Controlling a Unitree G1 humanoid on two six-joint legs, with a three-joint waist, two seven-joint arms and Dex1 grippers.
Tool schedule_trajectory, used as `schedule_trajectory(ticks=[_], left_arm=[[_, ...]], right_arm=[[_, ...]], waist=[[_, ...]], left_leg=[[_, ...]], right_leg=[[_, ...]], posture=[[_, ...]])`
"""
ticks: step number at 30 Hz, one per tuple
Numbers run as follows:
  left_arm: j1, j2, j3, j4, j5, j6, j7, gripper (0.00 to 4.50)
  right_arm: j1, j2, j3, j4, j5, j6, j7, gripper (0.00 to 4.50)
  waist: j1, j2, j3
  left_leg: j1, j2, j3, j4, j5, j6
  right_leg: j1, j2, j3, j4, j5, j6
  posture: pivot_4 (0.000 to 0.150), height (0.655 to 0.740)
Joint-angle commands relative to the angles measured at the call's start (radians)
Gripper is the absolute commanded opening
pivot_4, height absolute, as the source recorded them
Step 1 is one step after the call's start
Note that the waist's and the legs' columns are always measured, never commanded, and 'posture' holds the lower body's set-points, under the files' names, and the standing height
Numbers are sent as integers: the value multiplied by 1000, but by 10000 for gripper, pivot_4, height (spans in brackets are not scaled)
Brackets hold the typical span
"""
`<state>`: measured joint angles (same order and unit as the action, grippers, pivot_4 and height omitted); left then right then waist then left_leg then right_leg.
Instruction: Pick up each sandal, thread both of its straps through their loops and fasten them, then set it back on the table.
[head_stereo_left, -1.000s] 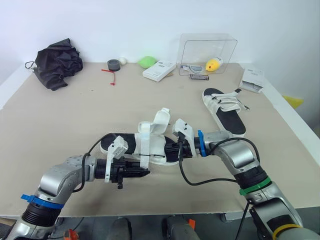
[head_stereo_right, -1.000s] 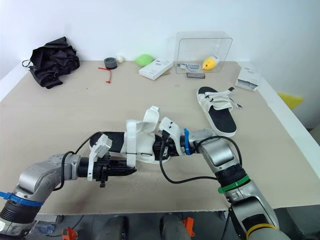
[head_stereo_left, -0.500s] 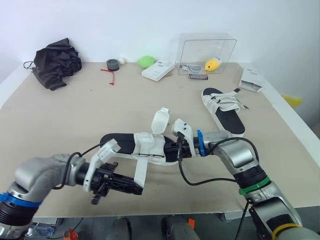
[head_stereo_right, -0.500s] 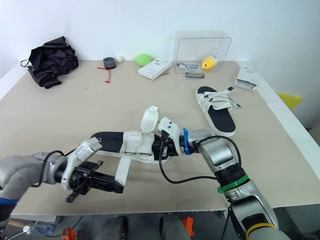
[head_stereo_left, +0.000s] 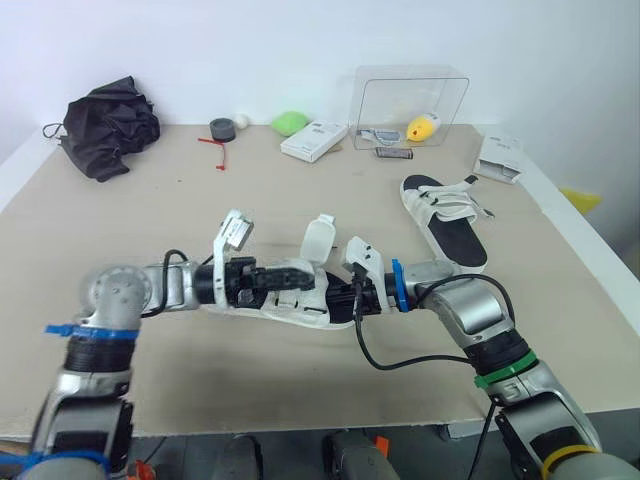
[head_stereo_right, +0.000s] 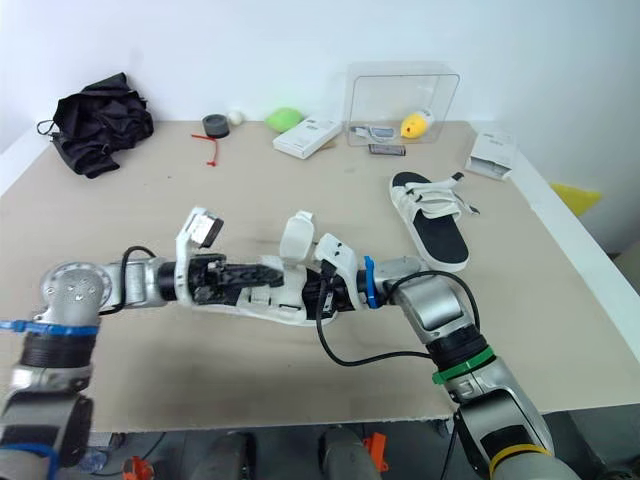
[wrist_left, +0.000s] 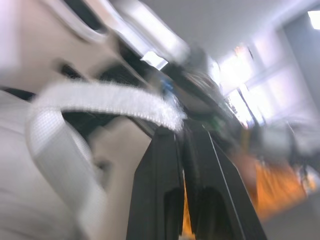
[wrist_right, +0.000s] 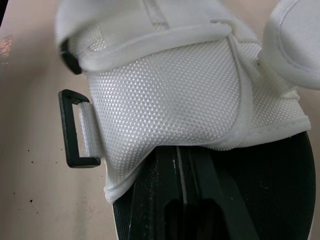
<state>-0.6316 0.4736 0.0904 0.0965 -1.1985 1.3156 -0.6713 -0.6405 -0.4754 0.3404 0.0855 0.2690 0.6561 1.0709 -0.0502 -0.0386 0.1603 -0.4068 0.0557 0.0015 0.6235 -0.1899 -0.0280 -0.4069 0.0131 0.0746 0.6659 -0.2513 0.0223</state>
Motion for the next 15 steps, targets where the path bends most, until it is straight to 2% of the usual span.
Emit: schedule_trajectory(ticks=[1,7,15], left_arm=[[-63,-47,74,116,14,24,119,319],[-104,-104,147,250,34,38,207,319],[-96,-114,119,302,145,48,238,319]], right_arm=[[28,-15,23,46,-47,29,-31,0],[39,-22,19,35,-43,34,-37,0],[42,-26,19,32,-42,36,-38,0]], waist=[[2,0,0],[2,0,0],[2,1,-1]], left_leg=[[0,0,0,0,0,0],[0,-4,-4,0,1,-2],[1,-5,-5,0,2,-2]], right_leg=[[0,0,0,0,0,0],[1,-1,0,0,2,0],[2,-1,0,0,2,1]], posture=[[1500,7400],[1500,7400],[1500,7400]])
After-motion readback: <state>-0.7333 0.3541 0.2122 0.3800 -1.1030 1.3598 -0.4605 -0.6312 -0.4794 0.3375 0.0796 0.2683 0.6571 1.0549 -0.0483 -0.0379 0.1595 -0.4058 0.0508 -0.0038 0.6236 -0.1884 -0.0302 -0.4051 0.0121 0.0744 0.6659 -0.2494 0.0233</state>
